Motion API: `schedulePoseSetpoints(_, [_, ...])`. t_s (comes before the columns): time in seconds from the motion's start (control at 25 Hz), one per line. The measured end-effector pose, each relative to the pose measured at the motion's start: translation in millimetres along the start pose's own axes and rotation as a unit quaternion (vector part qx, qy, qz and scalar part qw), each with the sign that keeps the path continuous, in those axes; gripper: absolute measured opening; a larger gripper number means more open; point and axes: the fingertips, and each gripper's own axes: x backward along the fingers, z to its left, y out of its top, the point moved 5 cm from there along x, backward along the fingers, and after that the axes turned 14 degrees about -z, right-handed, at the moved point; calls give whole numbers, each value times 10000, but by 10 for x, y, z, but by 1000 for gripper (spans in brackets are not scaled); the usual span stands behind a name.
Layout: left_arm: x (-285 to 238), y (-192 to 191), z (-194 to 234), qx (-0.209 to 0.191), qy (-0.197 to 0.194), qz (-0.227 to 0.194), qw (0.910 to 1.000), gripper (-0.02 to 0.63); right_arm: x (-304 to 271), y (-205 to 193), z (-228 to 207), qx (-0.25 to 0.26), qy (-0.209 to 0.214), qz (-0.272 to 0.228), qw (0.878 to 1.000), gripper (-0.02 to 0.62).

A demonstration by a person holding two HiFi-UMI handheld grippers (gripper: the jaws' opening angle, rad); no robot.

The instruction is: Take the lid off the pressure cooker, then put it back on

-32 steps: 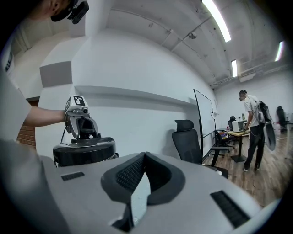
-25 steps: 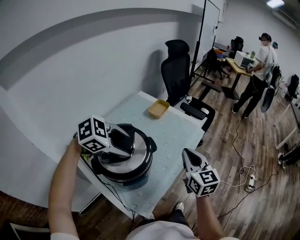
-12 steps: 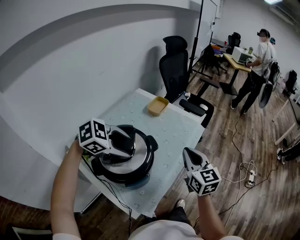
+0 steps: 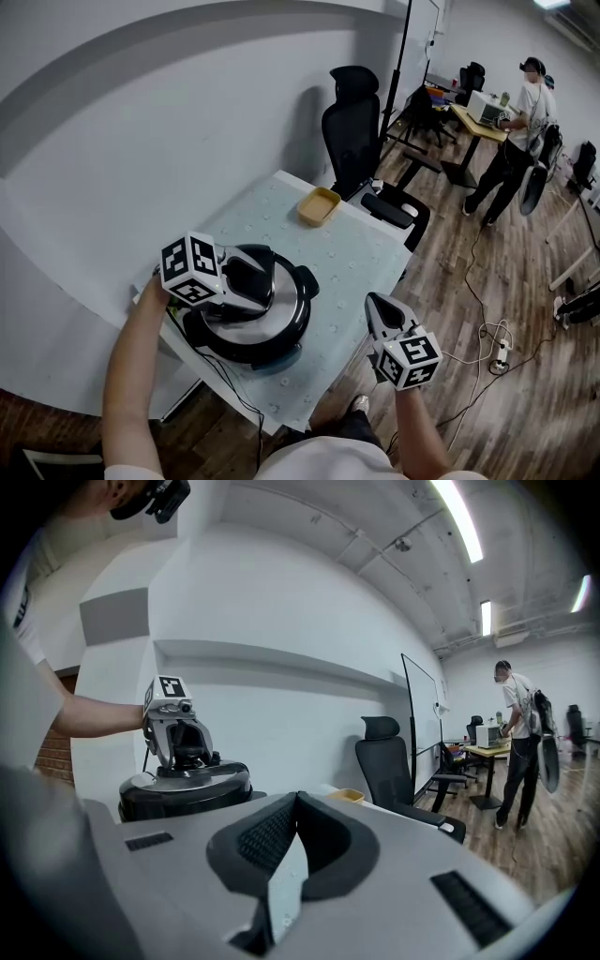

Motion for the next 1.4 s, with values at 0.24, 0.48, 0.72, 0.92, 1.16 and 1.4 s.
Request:
schedulePoseSetpoints(0.24, [-6,2,-1,0,155,-14,9999,276,-50,24,0,-15,93,-60,9999,0])
schedulePoseSetpoints(0.48, [-5,-20,12,170,551,-91,9983,276,-124,23,-14,-54,359,-80,9993,0])
schedulePoseSetpoints(0.72, [14,-32,17,409,1058,-160,9934,276,-184,49,-89,-105,654,-73,9978,0])
schedulePoseSetpoints(0.92, [37,-21,42,589,1543,-229,9860,276,-235,71,-157,-140,874,-93,9960,0])
schedulePoseSetpoints(1.16, [53,-31,62,897,2213,-317,9706,276,-286,95,-182,-162,1149,-108,9932,0])
schedulePoseSetpoints(1.4, [35,-28,68,973,2553,-375,9612,281,-348,140,-160,-156,1460,-148,9891,0])
